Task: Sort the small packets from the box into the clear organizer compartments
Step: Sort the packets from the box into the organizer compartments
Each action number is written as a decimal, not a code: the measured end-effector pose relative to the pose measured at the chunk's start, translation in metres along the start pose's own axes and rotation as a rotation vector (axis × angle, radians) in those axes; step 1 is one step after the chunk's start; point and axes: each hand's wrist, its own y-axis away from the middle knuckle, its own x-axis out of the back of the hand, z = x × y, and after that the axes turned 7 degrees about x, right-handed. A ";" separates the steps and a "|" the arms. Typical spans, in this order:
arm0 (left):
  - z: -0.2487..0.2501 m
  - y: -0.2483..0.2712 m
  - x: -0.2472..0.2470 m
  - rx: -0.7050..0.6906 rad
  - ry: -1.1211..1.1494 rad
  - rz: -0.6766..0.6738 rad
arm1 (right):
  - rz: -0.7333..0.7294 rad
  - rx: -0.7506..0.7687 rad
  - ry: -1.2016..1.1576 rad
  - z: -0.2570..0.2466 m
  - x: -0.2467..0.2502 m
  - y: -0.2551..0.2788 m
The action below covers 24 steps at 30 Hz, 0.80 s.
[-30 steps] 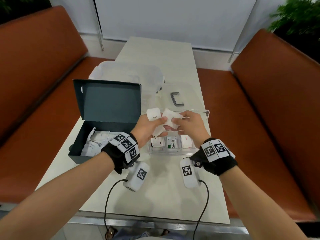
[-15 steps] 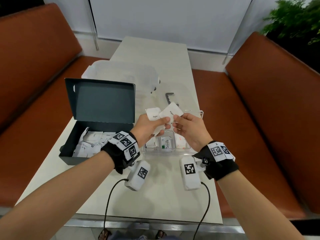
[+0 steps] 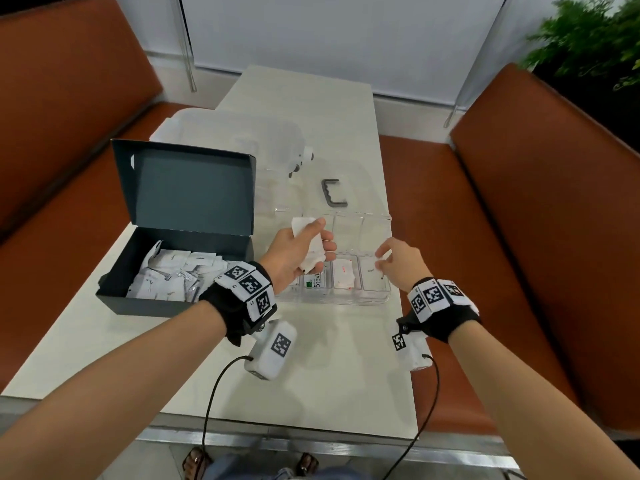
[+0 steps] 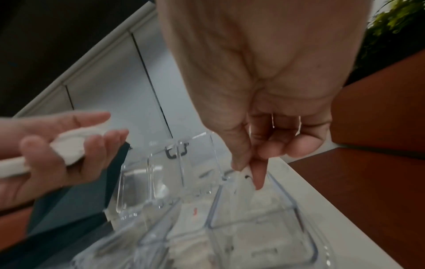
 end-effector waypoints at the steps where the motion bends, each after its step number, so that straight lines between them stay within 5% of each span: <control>1: -0.001 0.000 -0.001 0.002 0.005 0.000 | -0.020 0.002 0.010 0.000 -0.003 0.000; 9: -0.006 0.000 0.007 0.019 0.033 0.022 | -0.074 0.013 0.198 0.003 -0.014 0.000; 19: 0.001 0.004 0.015 0.044 0.088 0.011 | -0.104 0.250 0.678 0.004 -0.021 0.002; 24: 0.007 0.006 0.016 0.103 0.088 -0.034 | -0.148 0.202 0.640 -0.004 -0.018 0.002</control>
